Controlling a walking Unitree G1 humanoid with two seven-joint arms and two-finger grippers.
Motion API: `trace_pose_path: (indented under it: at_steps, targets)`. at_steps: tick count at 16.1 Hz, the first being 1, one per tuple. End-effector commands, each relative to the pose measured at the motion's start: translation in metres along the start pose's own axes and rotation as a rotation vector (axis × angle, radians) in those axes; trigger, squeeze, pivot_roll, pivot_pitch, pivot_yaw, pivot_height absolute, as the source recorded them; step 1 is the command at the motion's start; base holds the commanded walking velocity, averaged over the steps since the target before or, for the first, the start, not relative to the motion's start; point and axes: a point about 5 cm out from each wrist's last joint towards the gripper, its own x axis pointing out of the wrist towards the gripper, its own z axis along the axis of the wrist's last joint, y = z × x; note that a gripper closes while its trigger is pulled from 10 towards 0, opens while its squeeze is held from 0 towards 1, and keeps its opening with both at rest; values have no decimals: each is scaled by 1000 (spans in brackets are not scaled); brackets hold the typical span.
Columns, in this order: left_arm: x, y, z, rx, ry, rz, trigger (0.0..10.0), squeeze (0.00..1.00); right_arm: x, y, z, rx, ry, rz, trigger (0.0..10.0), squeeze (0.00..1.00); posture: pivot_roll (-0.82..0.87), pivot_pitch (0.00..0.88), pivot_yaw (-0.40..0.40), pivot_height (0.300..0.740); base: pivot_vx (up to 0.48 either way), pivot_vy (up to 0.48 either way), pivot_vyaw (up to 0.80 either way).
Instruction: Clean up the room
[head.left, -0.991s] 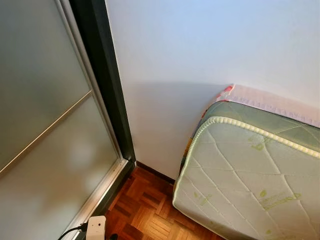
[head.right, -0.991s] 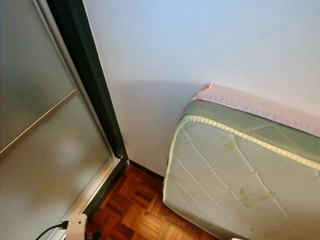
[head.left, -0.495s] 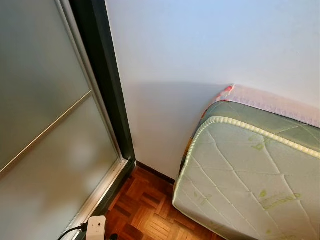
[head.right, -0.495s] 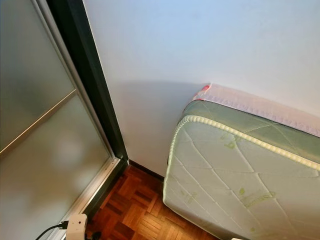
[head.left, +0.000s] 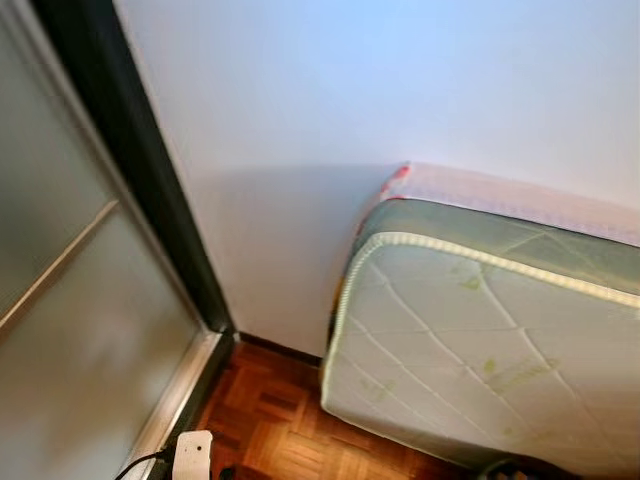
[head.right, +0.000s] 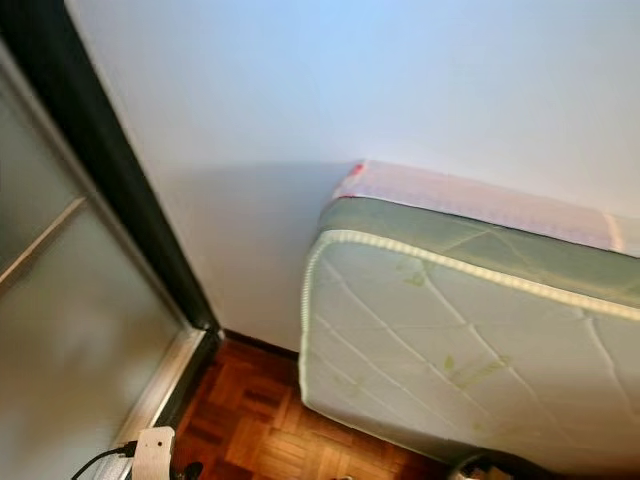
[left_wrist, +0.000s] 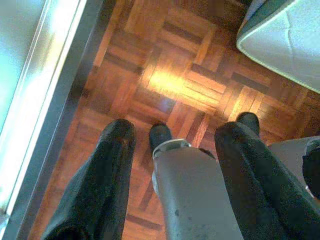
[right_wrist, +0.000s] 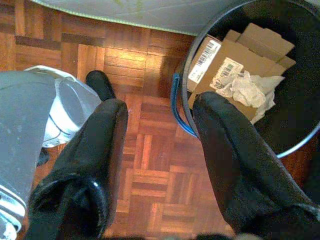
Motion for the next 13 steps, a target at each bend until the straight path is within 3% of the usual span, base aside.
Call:
trace_pose_path:
  at_steps: [1, 2, 8, 10, 13]
  targets:
    - [-4, 37, -9, 70, 160, 104, 10000, 0, 24, 35, 71, 41, -38, 64, 10000, 0, -14, 0, 0, 740, 0, 0, -800]
    - [-5, 36, -11, 117, 178, 98, 10000, 0, 24, 35, 72, 35, -37, 66, 10000, 0, -19, 0, -2, 740, 0, 0, -800]
    - [-4, 37, -9, 104, 165, 109, 10000, 0, 24, 35, 76, 40, -43, 64, 10000, 0, -19, 0, -2, 740, 0, 0, -800]
    - [-5, 37, -10, 118, 179, 114, 10000, 0, 25, 36, 76, 42, -43, 65, 10000, 0, -18, 0, 0, 740, 0, -394, -800]
    - [-4, 38, -9, 110, 176, 116, 10000, 0, 25, 36, 76, 40, -41, 68, 10000, 0, -17, 0, 1, 740, 0, 0, -800]
